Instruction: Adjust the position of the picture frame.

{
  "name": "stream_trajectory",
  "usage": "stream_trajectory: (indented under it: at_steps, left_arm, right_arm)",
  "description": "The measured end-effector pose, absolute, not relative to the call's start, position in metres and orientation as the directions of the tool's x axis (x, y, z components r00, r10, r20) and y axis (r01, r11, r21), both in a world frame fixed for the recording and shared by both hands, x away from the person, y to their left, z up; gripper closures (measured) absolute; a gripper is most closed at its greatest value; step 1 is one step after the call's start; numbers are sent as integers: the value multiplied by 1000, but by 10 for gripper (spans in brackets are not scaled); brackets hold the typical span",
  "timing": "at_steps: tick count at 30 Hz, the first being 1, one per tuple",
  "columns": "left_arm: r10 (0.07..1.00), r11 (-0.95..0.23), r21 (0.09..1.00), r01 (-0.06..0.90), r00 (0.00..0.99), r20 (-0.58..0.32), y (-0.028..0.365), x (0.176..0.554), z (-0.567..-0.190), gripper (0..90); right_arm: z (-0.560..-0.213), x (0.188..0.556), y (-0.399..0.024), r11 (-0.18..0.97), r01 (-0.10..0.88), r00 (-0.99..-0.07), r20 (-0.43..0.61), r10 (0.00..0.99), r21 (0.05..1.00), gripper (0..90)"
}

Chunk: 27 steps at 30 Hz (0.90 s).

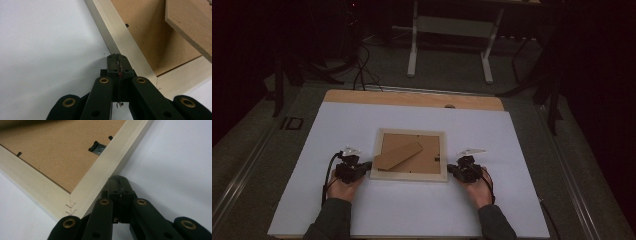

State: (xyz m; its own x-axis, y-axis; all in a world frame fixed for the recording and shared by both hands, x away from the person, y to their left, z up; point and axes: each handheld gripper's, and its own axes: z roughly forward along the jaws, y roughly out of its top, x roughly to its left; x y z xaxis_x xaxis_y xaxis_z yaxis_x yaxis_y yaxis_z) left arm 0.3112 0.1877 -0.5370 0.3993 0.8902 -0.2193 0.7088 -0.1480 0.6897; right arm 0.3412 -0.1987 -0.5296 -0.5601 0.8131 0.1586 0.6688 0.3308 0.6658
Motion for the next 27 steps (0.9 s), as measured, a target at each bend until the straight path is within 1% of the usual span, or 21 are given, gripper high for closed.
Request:
stream_trajectory:
  at_steps: [3, 7, 9, 13, 19, 27]
  left_arm:
    - [888, -150, 688, 710, 403, -223, 187, 310, -537, 900]
    - [861, -143, 688, 712, 432, -268, 187, 309, -539, 900]
    - [863, -151, 695, 703, 437, -255, 186, 309, -538, 900]
    - [860, -146, 698, 701, 438, -260, 187, 309, -538, 900]
    - [867, -143, 699, 701, 429, -253, 186, 310, -539, 900]
    - [871, -137, 698, 703, 421, -252, 186, 312, -540, 900]
  right_arm:
    - [-530, 342, -201, 326, 667, -562, 165, 811, 670, 900]
    - [-530, 345, -206, 317, 669, -557, 171, 813, 673, 900]
    - [-531, 345, -208, 301, 675, -547, 183, 817, 674, 900]
    - [-530, 343, -205, 316, 665, -545, 151, 824, 677, 900]
    - [-530, 341, -205, 307, 666, -538, 153, 829, 680, 900]
    - [-530, 340, -207, 289, 680, -534, 185, 825, 674, 900]
